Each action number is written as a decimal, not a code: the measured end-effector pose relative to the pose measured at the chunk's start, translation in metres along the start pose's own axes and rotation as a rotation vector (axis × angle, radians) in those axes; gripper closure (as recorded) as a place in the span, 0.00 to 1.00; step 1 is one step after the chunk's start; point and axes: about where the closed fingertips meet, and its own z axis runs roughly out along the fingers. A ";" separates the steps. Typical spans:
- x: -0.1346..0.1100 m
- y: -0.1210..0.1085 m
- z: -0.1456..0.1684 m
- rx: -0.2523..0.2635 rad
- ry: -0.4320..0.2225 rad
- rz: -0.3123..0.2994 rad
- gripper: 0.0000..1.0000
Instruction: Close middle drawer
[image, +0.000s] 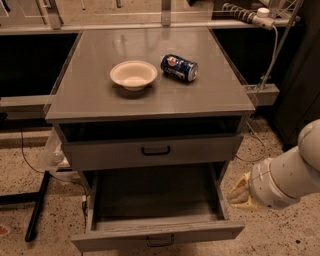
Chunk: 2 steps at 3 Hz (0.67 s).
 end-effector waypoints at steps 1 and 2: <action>0.000 0.000 0.000 -0.001 0.000 -0.001 1.00; 0.007 0.010 0.039 -0.052 -0.022 0.038 1.00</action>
Offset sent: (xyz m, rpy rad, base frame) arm -0.0094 0.0242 -0.1062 0.0923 0.1555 -0.0376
